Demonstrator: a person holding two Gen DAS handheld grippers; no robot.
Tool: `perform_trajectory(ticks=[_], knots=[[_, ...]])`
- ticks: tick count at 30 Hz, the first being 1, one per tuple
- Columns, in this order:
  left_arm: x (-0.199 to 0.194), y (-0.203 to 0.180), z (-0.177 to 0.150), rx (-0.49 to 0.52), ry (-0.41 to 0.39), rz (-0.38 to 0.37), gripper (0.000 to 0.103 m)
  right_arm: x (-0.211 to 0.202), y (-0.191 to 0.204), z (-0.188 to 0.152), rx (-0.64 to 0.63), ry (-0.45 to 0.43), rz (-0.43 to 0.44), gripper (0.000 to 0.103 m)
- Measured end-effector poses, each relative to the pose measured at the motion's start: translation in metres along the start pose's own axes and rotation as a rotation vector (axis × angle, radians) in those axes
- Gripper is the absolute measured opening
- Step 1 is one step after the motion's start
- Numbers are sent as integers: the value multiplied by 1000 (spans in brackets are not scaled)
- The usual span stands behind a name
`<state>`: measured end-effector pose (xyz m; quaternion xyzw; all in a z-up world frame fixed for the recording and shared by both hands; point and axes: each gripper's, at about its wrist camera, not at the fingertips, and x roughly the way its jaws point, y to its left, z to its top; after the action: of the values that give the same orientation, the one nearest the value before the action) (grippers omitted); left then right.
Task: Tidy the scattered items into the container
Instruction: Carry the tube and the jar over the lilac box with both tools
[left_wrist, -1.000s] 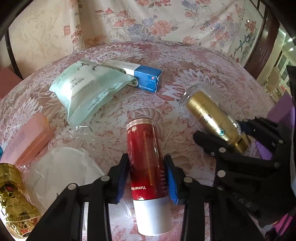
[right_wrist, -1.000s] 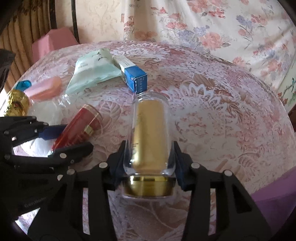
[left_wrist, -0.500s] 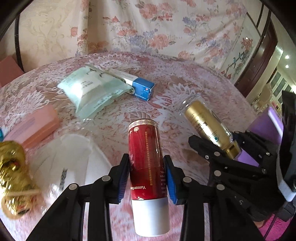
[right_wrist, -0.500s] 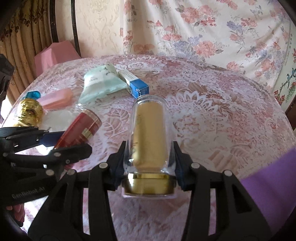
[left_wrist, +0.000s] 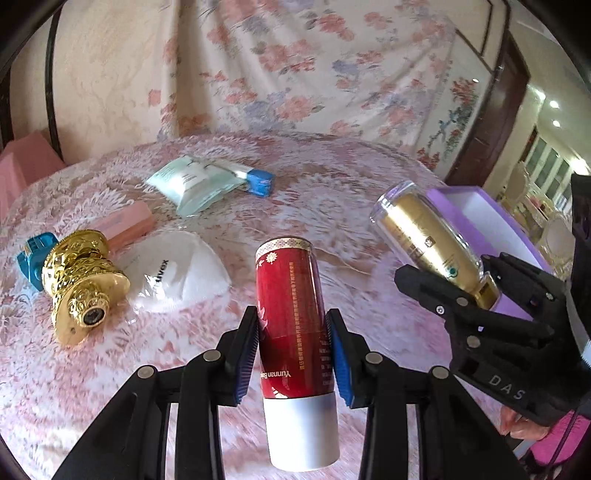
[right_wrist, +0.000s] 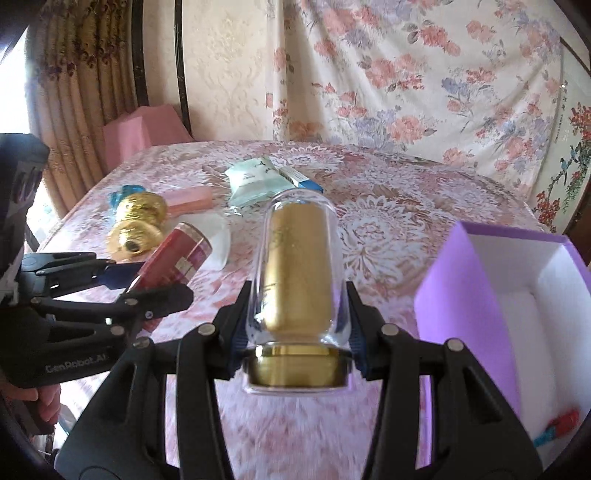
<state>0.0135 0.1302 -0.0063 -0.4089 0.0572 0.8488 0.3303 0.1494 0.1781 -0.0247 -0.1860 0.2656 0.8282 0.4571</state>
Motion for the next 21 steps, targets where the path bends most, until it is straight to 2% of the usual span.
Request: perform_trajectory(ticks=[6, 12, 17, 21], knots=[[-33, -55, 2, 98, -48, -69, 37, -59, -21, -15, -3, -37, -64, 49], [-40, -131, 23, 213, -77, -185, 37, -111, -75, -28, 48, -69, -181, 49], [-19, -195, 36, 279, -22, -297, 35, -137, -130, -44, 85, -40, -265, 49], [7, -235, 41, 320, 49, -343, 35, -133, -169, -53, 51, 67, -242, 49]])
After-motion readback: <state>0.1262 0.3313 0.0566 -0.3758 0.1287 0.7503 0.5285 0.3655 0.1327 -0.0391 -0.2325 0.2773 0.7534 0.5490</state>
